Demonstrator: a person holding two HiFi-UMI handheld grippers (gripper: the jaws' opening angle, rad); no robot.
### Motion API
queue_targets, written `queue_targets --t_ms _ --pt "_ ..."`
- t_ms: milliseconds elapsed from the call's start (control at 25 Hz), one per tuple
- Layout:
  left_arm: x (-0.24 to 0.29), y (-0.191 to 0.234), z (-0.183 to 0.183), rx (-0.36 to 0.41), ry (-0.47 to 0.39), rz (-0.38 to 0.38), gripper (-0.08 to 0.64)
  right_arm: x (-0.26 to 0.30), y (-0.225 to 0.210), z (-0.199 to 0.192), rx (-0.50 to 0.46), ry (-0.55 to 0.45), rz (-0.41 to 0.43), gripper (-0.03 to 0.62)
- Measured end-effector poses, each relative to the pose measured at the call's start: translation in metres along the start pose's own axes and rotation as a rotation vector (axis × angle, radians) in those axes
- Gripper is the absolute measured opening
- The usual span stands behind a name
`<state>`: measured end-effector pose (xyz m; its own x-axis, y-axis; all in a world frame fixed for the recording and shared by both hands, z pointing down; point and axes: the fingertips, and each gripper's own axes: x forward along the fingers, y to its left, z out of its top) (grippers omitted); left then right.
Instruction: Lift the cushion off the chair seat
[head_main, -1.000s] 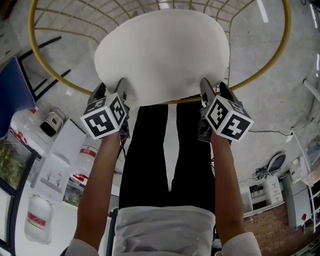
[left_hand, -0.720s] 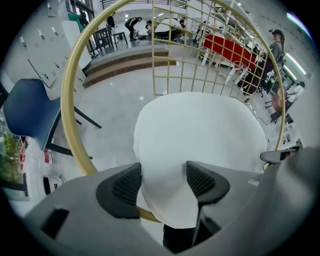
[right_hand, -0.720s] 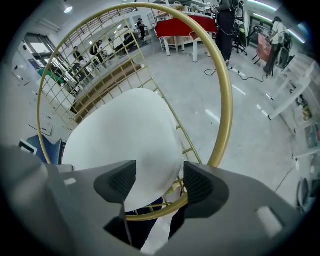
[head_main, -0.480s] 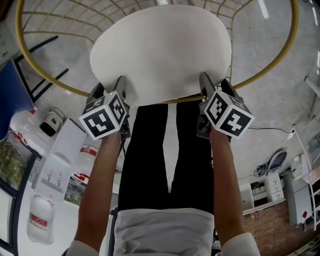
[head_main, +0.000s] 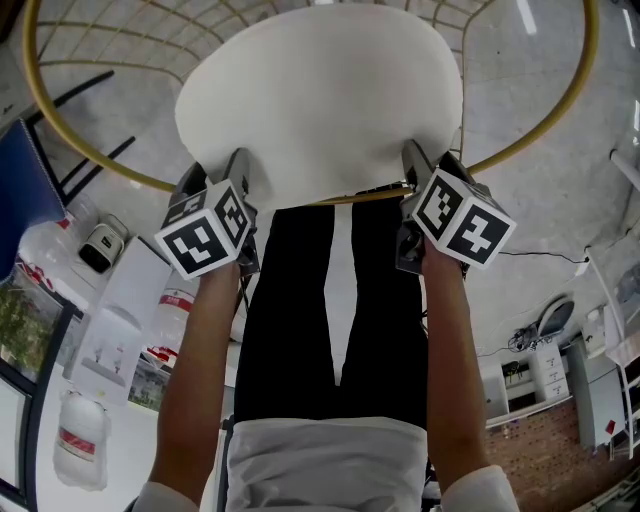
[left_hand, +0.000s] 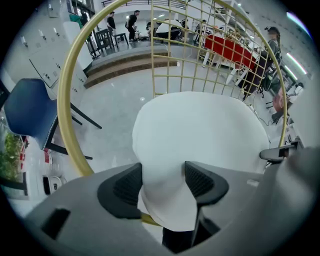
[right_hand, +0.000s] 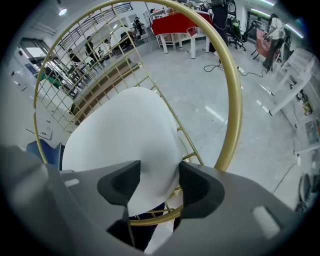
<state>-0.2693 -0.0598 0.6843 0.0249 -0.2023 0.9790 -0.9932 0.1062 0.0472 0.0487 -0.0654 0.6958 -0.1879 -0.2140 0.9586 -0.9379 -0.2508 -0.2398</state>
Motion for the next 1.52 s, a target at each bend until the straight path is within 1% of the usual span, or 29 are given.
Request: queue_targets --t_ms 200,400,640,800,960,1120,1520 --pt "-0.002 0.000 0.000 -0.003 -0.006 -0.011 0.257 -0.003 -0.003 0.000 0.002 0.001 0.002 0.232" --pt "-0.008 0.002 0.002 0.021 -0.020 -0.009 0.207 -0.009 -0.004 -0.001 -0.017 -0.019 -0.005 0.193" --pt "-0.013 0.003 0.003 0.015 -0.027 -0.002 0.166 -0.015 -0.004 -0.002 -0.032 -0.020 0.004 0.158" --pt "-0.018 0.004 0.004 0.008 -0.030 -0.003 0.144 -0.019 -0.003 -0.002 -0.044 -0.019 0.027 0.133" --pt "-0.024 0.002 0.005 -0.003 -0.039 -0.003 0.128 -0.023 0.000 -0.003 -0.053 -0.016 0.070 0.112" --pt "-0.030 0.002 0.007 -0.011 -0.052 -0.008 0.117 -0.030 0.001 0.000 -0.087 -0.019 0.072 0.094" --pt "-0.048 -0.001 0.008 -0.028 -0.076 -0.025 0.103 -0.049 0.008 0.002 -0.146 -0.039 0.127 0.074"
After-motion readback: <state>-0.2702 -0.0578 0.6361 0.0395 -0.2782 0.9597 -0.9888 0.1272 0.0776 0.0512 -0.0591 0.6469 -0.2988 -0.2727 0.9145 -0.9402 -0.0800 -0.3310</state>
